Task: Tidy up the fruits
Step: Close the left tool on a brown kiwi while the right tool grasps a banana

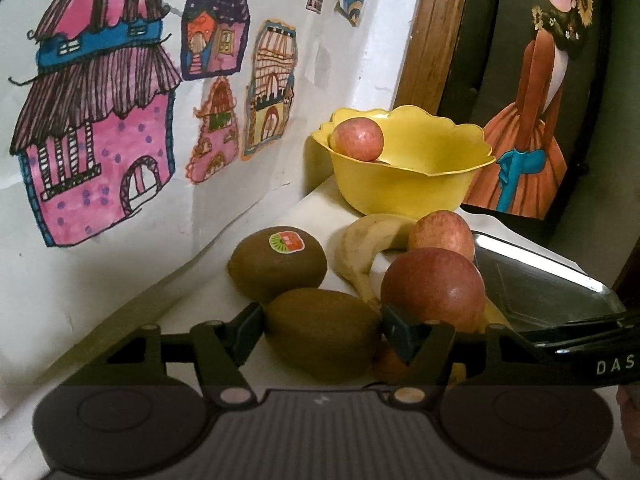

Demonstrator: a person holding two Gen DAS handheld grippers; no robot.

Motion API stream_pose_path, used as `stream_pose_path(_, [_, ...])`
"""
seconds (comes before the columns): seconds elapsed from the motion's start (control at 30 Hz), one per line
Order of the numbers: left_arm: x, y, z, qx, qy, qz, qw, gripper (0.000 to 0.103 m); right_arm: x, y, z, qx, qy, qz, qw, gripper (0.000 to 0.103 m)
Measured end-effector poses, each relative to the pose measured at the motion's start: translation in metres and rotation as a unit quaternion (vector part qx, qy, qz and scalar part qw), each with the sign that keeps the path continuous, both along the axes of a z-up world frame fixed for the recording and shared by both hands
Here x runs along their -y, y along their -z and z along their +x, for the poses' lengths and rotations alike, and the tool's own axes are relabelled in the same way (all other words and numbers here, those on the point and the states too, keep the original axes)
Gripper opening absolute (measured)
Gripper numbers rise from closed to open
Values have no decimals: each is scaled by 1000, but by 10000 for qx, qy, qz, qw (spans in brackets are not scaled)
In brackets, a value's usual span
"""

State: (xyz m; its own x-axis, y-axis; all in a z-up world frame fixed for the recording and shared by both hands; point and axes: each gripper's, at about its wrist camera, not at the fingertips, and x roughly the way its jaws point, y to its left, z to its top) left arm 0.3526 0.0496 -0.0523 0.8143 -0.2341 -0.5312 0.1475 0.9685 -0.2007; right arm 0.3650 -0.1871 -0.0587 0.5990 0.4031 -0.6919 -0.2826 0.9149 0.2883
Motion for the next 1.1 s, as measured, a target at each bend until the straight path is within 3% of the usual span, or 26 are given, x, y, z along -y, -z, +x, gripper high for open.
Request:
stream_pose_path(0.67, [-13, -8, -48, -40, -17, -162, 9999, 68, 11, -4, -26, -171, -251, -83, 9995, 57])
stream_pose_path(0.97, [-8, -11, -77, -142, 259, -187, 9994, 68, 18, -11, -59, -257, -709, -274, 9968, 56])
stream_pose_path(1.1, [-1, -9, -81, -72, 363, -104, 9993, 69, 16, -13, -69, -48, -739, -442, 9963, 56])
